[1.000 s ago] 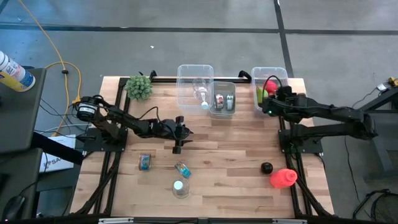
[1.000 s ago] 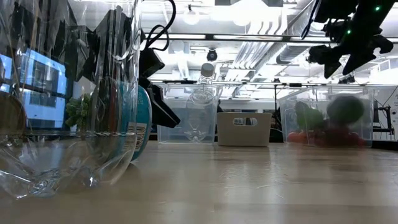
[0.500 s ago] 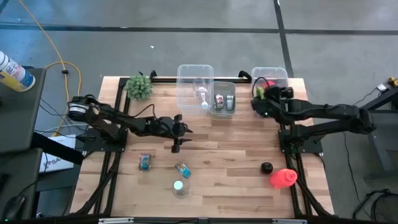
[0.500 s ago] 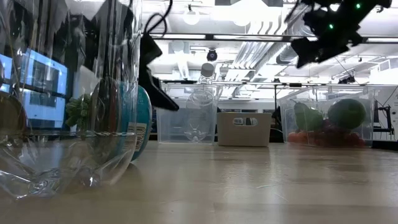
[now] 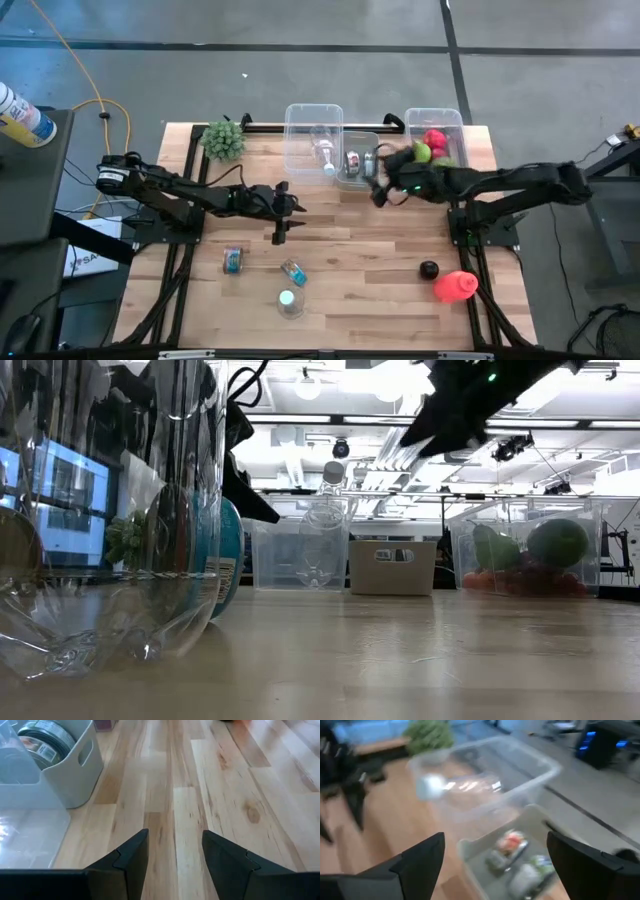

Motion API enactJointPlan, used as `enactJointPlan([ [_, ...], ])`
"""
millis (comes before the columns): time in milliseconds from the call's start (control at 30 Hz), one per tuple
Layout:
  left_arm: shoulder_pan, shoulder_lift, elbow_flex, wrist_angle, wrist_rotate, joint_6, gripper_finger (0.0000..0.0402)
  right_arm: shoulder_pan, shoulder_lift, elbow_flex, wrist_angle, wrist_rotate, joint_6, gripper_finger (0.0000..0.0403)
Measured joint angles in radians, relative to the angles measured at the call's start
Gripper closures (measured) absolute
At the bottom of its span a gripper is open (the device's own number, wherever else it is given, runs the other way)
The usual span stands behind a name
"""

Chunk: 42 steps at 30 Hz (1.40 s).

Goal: Pick & Place Food Item
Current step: Put the transparent bottle into the left transparent bin upright

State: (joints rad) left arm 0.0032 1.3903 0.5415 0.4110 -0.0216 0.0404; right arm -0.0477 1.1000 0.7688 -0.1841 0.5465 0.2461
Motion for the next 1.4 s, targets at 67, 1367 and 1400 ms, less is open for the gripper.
enactJointPlan([
  [67, 0.000, 0.000, 0.000, 0.002, 0.009, -0.008, 0.0225, 0.000, 0.082, -0.001, 0.078, -0.048, -0.062, 0.0071],
  [1367, -0.021, 0.000, -0.001, -0.123, 0.047, 0.065, 0.0225, -0.132, 0.555, 0.000, 0.909, -0.385, -0.576, 0.0151],
  [1400, -0.021, 0.000, -0.001, -0.123, 0.047, 0.065, 0.0225, -0.131, 0.565, 0.000, 0.927, -0.380, -0.590, 0.0151],
])
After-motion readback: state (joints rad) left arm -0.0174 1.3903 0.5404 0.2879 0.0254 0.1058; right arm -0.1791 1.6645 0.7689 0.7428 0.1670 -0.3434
